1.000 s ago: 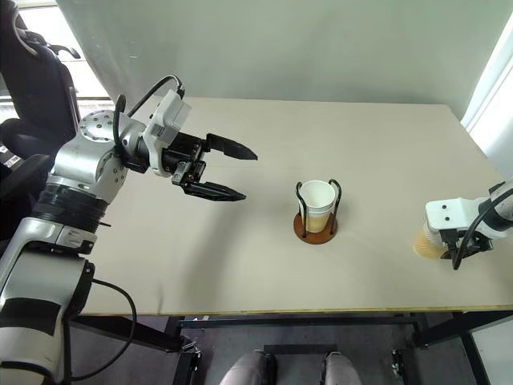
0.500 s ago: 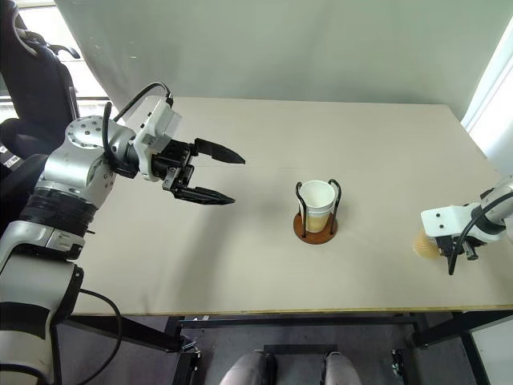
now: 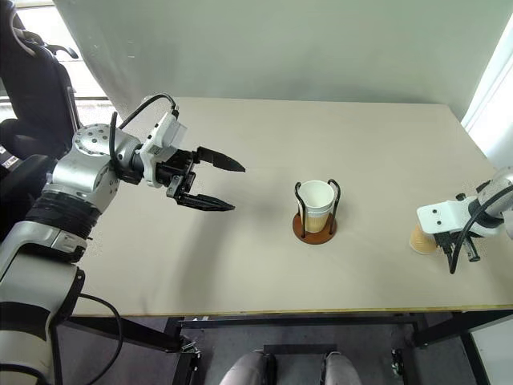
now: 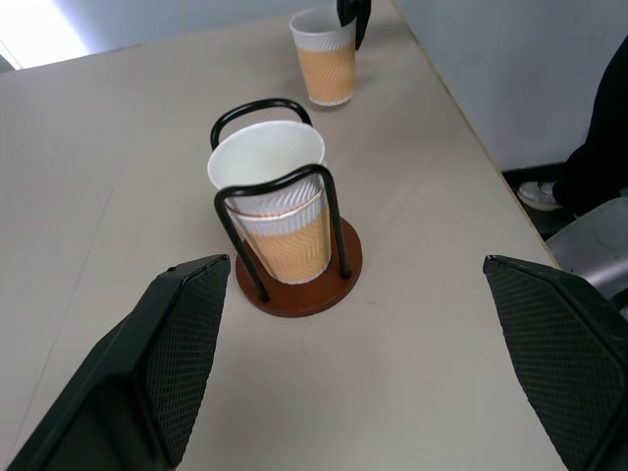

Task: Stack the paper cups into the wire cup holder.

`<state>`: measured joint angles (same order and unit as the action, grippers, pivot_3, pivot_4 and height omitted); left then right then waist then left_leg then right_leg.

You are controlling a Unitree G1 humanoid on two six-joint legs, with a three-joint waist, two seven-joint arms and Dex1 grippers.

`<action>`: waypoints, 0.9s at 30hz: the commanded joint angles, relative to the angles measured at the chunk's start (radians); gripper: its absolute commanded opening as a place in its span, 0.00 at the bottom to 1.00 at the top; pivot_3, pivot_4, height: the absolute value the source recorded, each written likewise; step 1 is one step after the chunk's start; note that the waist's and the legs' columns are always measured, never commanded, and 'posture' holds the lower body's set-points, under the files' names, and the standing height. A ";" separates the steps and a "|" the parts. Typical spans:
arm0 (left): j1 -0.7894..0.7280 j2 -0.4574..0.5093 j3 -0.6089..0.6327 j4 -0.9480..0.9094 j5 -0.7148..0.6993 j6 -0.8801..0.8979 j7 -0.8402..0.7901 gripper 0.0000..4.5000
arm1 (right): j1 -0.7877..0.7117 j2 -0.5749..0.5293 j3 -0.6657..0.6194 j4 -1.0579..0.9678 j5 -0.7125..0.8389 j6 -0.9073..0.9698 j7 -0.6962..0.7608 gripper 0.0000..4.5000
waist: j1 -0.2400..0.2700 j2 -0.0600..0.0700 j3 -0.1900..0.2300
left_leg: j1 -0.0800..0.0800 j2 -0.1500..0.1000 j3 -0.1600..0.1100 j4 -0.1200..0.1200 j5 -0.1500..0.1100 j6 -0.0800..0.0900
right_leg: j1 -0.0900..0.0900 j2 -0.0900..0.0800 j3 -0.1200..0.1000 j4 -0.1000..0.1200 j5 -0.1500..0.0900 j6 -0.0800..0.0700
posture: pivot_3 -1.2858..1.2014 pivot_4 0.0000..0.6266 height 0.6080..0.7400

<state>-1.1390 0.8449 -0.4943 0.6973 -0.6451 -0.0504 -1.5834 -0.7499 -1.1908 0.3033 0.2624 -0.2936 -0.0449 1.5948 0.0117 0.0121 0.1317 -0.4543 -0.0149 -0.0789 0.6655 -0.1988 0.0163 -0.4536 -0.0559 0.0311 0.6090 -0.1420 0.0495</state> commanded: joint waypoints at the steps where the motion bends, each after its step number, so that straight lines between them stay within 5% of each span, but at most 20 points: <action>1: -0.036 -0.006 -0.002 0.034 -0.002 -0.046 -0.031 0.99 | -0.065 -0.008 -0.039 -0.074 0.040 0.037 0.019 0.00 | 0.000 0.000 0.000 | 0.000 0.000 0.000 0.000 0.000 0.000 | 0.000 0.000 0.000 0.000 0.000 0.000 | 0.52 0.24 1.00; 27: -0.036 -0.046 -0.051 0.142 -0.004 -0.146 -0.031 0.99 | -0.465 0.148 0.072 -0.309 0.194 0.263 0.020 0.00 | 0.000 0.000 0.000 | -0.002 0.000 -0.001 -0.002 -0.001 -0.001 | -0.004 0.000 -0.002 0.000 -0.002 -0.003 | 0.52 0.24 1.00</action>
<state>-1.1553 0.7938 -0.5551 0.8602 -0.6304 -0.1862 -1.5834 -1.1787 -1.0366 0.3804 -0.0174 -0.1154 0.2035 1.6106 0.0121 0.0125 0.1319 -0.4568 -0.0149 -0.0804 0.6637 -0.1997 0.0153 -0.4572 -0.0556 0.0296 0.6095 -0.1441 0.0466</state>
